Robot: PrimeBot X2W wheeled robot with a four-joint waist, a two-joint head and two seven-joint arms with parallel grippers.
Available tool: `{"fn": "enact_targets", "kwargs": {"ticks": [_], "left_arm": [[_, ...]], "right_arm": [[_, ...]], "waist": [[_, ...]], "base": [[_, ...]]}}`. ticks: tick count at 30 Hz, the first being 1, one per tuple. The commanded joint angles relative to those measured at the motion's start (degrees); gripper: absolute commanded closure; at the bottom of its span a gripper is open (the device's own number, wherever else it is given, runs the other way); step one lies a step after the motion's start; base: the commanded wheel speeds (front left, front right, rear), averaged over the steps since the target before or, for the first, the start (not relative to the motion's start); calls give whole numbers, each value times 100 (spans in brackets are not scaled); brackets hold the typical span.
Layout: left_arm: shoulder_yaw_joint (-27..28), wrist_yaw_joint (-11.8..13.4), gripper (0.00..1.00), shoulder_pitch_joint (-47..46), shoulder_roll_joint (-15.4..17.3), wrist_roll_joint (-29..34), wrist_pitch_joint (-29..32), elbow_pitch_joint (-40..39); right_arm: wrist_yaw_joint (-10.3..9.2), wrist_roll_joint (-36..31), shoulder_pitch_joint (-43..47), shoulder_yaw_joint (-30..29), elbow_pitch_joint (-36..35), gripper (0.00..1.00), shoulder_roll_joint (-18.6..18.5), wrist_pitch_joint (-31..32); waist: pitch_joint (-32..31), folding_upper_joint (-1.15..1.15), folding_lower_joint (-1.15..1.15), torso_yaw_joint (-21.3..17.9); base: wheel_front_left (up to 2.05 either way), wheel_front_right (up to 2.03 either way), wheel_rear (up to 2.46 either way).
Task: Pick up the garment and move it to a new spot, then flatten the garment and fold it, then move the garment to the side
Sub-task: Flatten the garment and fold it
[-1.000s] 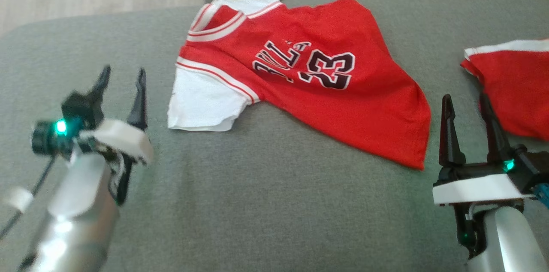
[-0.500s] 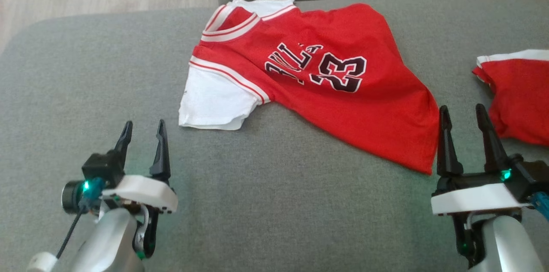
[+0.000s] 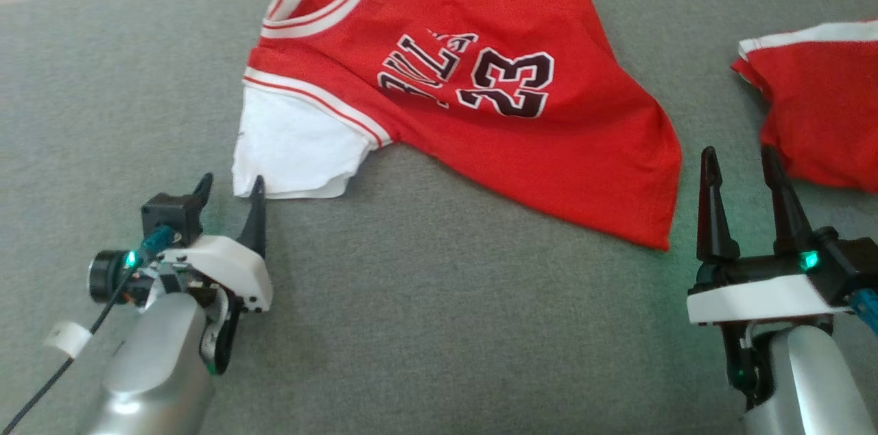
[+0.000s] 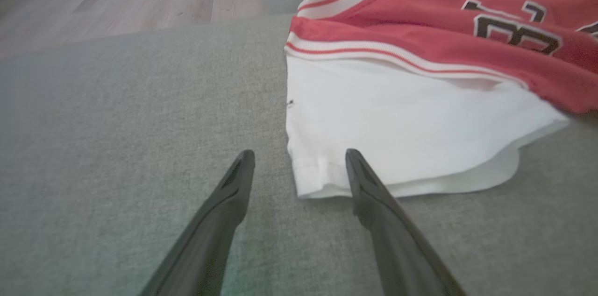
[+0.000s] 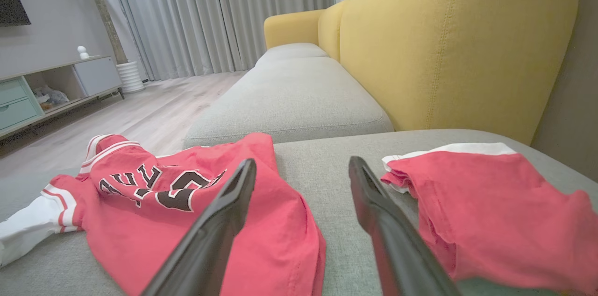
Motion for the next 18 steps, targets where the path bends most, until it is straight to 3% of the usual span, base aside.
{"fn": "enact_targets", "kwargs": {"ticks": [1, 5, 10, 11, 12, 13, 18], "left_arm": [[166, 30, 0, -284, 238, 43, 6, -11], [185, 138, 0, -432, 265, 51, 64, 368], [74, -69, 0, -496, 201, -7, 222, 703], [52, -109, 24, -502, 191, -16, 252, 755], [40, -144, 55, -512, 182, -30, 260, 797], [30, -181, 99, -516, 172, -43, 247, 830], [65, -323, 100, -522, 101, -146, -82, 827]], "right_arm": [[-5, 20, -180, 145, -203, 0, -30, -61], [-5, 38, -208, 136, -202, 0, -30, -61], [-5, 50, -205, 130, -182, 0, -30, -61], [-5, 50, -202, 128, -176, 0, -30, -61], [-5, 47, -201, 123, -170, 0, -30, -61], [-5, 43, -202, 117, -164, 0, -30, -61], [-5, 27, -146, 91, -118, 0, -30, -61]], "waist": [[85, 0, -1, -96], [137, 0, -1, -178], [116, 0, -1, -226], [104, 0, -1, -228], [92, 0, -1, -229], [73, 0, -1, -229], [-65, 0, -1, -208]], "base": [[0, 0, 0], [0, 0, 0], [0, 0, 0], [0, 0, 0], [0, 0, 0], [0, 0, 0], [0, 0, 0]]}}
